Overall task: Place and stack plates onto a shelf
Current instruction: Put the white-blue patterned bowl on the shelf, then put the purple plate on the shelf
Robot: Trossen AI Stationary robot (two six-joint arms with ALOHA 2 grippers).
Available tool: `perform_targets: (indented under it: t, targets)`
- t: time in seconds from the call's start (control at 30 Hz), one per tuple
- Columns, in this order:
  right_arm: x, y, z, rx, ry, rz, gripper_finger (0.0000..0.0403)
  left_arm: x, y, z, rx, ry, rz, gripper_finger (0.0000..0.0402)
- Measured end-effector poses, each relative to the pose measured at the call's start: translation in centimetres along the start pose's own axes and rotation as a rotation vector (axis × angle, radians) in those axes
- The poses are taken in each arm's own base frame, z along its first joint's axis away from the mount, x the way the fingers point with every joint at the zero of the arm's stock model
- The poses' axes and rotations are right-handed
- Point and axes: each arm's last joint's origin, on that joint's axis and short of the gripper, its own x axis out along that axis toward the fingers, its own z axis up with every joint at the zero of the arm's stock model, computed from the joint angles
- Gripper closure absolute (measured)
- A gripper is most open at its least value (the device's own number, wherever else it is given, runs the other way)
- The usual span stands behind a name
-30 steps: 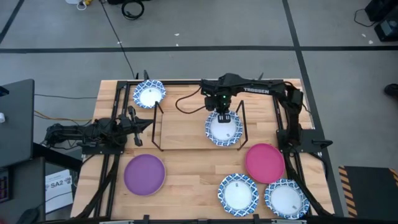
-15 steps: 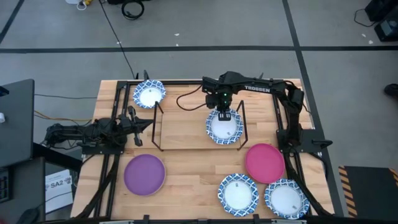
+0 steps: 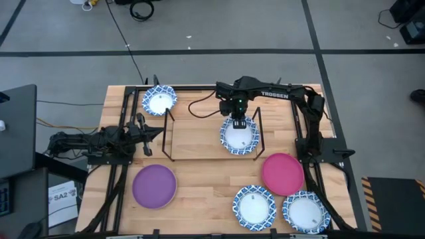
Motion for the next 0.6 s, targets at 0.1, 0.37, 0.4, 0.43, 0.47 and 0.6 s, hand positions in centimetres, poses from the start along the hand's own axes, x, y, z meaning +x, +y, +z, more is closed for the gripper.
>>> perform_targets:
  t: [0.1,0.37,0.4,0.43,0.47,0.6]
  targets:
    - [0.00,-0.01,-0.01,0.000,0.000,0.000,0.0327,0.00,0.00,0.00,0.000,0.000,0.000,0.0397]
    - [0.00,-0.01,-0.01,0.000,0.000,0.000,0.0281,0.00,0.00,0.00,0.000,0.000,0.000,0.0397]
    - [0.00,-0.01,-0.01,0.000,0.000,0.000,0.0276,0.00,0.00,0.00,0.000,0.000,0.000,0.0397]
    - [0.00,-0.01,-0.01,0.000,0.000,0.000,0.0271,0.00,0.00,0.00,0.000,0.000,0.000,0.0397]
    - [0.00,0.00,0.00,0.000,0.000,0.000,0.0267,0.00,0.00,0.00,0.000,0.000,-0.001,0.0397]
    - [0.00,-0.01,-0.01,0.000,0.000,0.000,0.0251,0.00,0.00,0.00,0.000,0.000,0.000,0.0397]
